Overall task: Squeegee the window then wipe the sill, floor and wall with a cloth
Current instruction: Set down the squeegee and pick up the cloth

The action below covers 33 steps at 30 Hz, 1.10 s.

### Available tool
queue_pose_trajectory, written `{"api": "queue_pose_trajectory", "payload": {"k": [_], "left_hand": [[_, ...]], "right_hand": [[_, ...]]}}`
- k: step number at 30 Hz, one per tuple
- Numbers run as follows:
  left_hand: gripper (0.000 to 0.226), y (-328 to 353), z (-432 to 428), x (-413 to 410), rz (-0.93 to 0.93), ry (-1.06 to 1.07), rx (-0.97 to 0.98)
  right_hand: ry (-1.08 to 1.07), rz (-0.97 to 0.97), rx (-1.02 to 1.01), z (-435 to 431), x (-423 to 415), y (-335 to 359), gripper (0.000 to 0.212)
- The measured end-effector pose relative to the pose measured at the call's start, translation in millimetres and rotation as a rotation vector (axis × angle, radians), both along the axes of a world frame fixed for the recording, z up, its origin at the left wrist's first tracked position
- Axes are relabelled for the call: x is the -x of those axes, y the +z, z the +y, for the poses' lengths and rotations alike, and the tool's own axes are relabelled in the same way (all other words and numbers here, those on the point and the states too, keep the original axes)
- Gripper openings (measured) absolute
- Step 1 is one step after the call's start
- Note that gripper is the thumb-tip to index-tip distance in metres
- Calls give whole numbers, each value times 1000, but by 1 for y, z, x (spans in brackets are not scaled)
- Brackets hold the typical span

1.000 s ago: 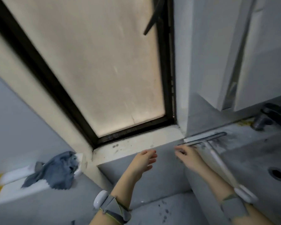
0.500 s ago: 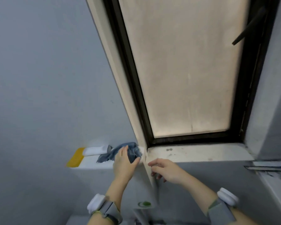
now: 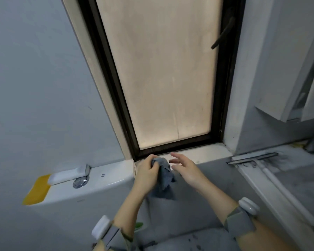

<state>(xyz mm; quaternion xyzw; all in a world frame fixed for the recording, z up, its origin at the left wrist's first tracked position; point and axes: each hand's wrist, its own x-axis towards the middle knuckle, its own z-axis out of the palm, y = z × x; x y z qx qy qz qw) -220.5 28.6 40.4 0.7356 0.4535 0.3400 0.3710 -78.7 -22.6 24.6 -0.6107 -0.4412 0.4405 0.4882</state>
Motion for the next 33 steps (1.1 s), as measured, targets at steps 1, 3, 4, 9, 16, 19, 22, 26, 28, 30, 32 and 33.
{"api": "queue_pose_trajectory", "payload": {"k": [1, 3, 4, 9, 16, 19, 22, 26, 28, 30, 32, 33], "left_hand": [[18, 3, -2, -6, -46, -30, 77], [18, 8, -9, -16, -123, -73, 244], [18, 9, -12, -17, -143, -90, 288], [17, -2, -7, -6, -137, -169, 306], [18, -11, 6, 27, 231, -394, 480], [10, 10, 9, 29, -103, -277, 527], [46, 21, 10, 24, -516, -253, 745], [29, 1, -10, 11, -273, -307, 687], [22, -9, -11, 10, -132, -133, 565], [21, -16, -5, 14, -65, -19, 469], [14, -17, -3, 20, -54, 2, 348], [10, -16, -5, 21, -34, 23, 264]], "right_hand": [[9, 28, -17, 0, 1, 2, 36], [19, 49, -34, -3, 2, 5, 27], [7, 34, -39, -7, 3, 6, 23], [-196, 1, -153, -11, -6, 8, 32], [-361, -341, -85, -16, -34, 2, 21], [-315, -25, -50, -12, -43, 19, 13], [-142, 503, 27, -12, -56, 35, 53], [25, 488, 169, -26, -55, 0, 52], [-35, 434, 163, -32, -53, -17, 33], [-155, 229, 176, -35, -56, -29, 29], [-319, -6, 169, -35, -60, -32, 16], [-396, -57, 157, -35, -62, -34, 8]]}}
